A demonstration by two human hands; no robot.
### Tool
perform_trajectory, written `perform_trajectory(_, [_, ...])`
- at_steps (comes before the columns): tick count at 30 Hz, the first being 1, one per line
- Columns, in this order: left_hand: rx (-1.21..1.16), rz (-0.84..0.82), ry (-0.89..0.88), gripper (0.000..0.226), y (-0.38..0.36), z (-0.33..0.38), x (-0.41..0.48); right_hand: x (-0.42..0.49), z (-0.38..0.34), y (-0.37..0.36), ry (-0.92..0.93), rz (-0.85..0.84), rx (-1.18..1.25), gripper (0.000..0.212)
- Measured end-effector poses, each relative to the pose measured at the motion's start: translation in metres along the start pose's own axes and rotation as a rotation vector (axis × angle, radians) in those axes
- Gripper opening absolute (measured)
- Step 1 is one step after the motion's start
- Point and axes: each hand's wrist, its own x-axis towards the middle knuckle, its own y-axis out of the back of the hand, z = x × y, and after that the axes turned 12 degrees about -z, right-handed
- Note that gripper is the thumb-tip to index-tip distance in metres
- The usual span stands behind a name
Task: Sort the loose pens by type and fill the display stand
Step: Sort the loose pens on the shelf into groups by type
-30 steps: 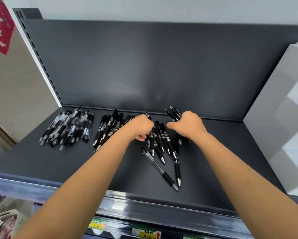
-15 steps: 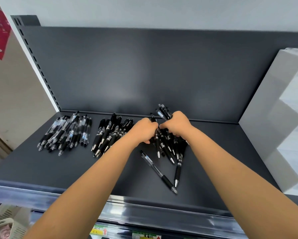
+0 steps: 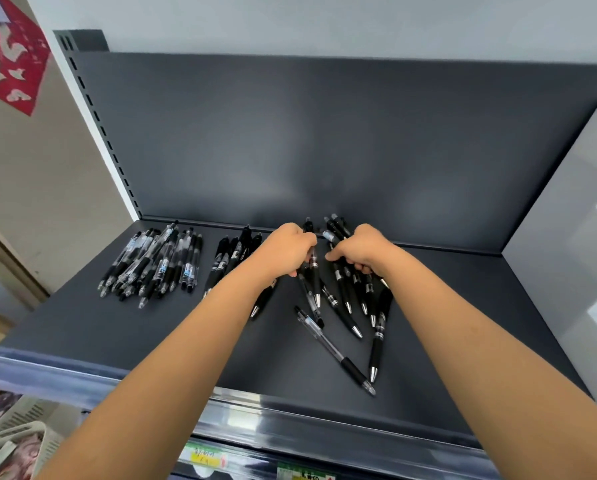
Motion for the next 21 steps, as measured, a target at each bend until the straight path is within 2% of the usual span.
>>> perform_trajectory(6, [-0.244,0.015,-0.054,0.027,0.022,-0.01,-0.016,-0.019,-0.008,0.001,0.2,0.121,0.312,0.03])
perform_trajectory(9, [-0.312,0.003,-0.104,0.022,0.037,-0.017,-0.029,-0.033,-0.022,-0.02,0.276,0.01,0.49,0.031])
perform_trajectory(11, [-0.337,-0.007,-0.138,0.02,0.05,-0.024,-0.036,-0.039,-0.033,-0.035,0.298,-0.06,0.605,0.02])
perform_trajectory(14, [-0.321,0.0,-0.155,0.023,0.076,-0.035,-0.041,-0.044,-0.049,-0.057,0.326,-0.083,0.667,0.007])
perform_trajectory(18, [-0.205,-0.034,-0.122,0.024,0.109,-0.054,-0.036,-0.042,-0.07,-0.081,0.347,-0.063,0.676,0.024])
perform_trajectory(21, [-0.059,-0.114,-0.077,0.021,0.123,-0.068,-0.022,-0.035,-0.079,-0.098,0.259,-0.013,0.783,0.031])
